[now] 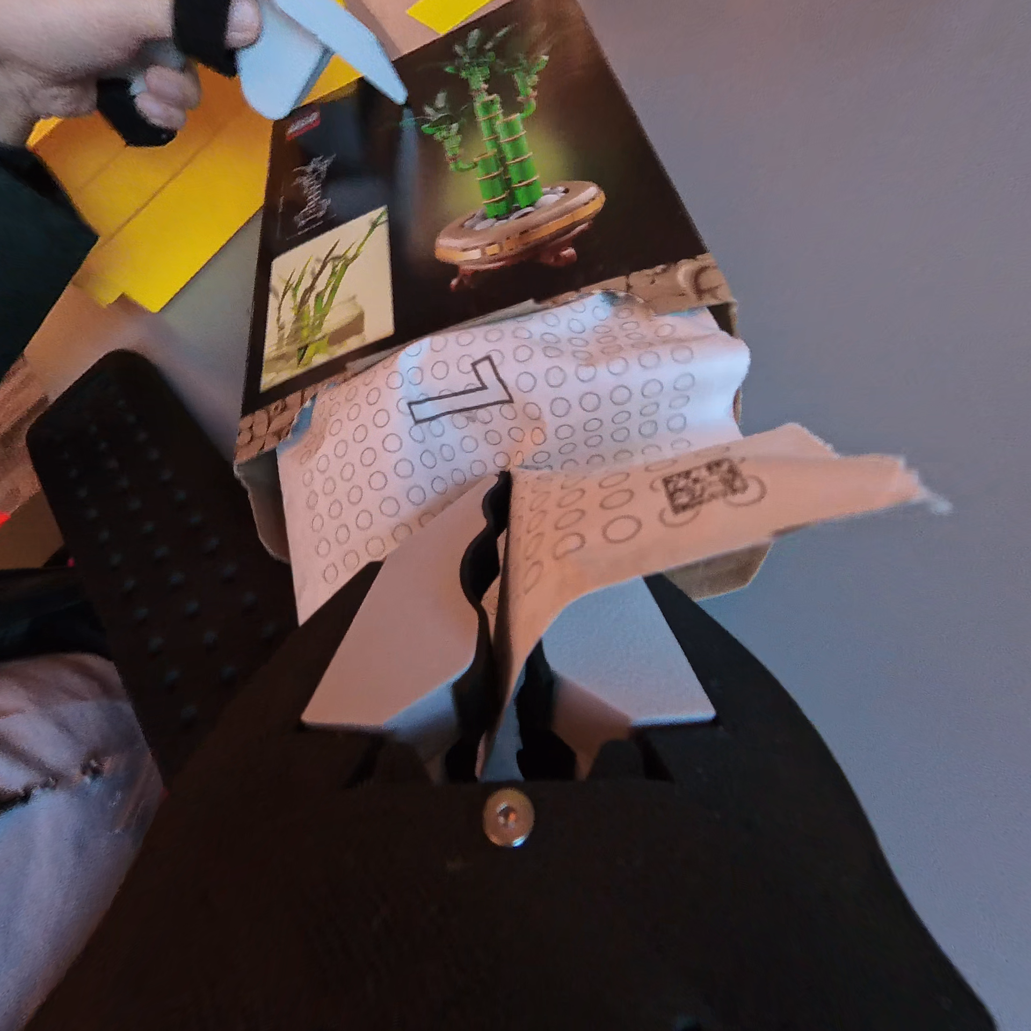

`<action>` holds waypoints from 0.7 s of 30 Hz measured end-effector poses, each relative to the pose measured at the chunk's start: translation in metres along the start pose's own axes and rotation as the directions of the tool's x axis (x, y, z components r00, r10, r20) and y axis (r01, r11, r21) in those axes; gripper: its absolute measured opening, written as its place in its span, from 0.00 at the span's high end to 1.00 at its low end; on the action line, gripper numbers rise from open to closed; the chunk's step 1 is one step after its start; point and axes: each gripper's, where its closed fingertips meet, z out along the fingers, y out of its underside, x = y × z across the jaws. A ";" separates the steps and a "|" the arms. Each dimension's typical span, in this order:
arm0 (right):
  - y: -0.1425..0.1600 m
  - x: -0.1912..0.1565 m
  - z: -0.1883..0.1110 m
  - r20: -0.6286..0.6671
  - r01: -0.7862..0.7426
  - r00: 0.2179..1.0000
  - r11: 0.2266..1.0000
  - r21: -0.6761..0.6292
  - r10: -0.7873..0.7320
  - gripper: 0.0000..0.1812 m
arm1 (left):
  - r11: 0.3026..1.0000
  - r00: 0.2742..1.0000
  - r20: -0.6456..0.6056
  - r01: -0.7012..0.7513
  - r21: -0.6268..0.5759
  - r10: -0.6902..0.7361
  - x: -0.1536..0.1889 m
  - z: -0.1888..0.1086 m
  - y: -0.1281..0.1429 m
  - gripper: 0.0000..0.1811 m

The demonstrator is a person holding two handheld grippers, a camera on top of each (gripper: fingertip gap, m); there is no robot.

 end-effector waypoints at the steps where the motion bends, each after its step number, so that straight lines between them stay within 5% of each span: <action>1: -0.002 0.006 0.003 -0.020 -0.066 0.998 0.998 -0.003 0.066 1.00 | 1.000 1.000 0.005 0.003 0.001 -0.003 -0.001 0.000 -0.001 0.67; 6: -0.007 0.015 0.013 0.118 -0.526 0.844 0.851 -0.017 0.524 1.00 | 1.000 1.000 0.028 0.002 0.021 -0.003 -0.005 0.000 -0.002 0.67; 11: -0.003 0.022 0.013 0.139 -0.552 0.828 0.833 0.031 0.544 1.00 | 1.000 1.000 0.031 0.003 0.021 -0.004 -0.006 -0.001 -0.001 0.68; 16: 0.006 0.019 -0.003 0.175 -0.493 0.850 0.867 -0.063 0.496 0.91 | 1.000 1.000 0.020 -0.011 0.012 0.011 -0.003 -0.002 0.001 0.68; 21: -0.020 0.052 -0.027 0.311 -0.683 0.700 0.730 0.028 0.643 0.81 | 1.000 1.000 0.021 -0.012 -0.001 0.012 -0.003 -0.001 0.001 0.68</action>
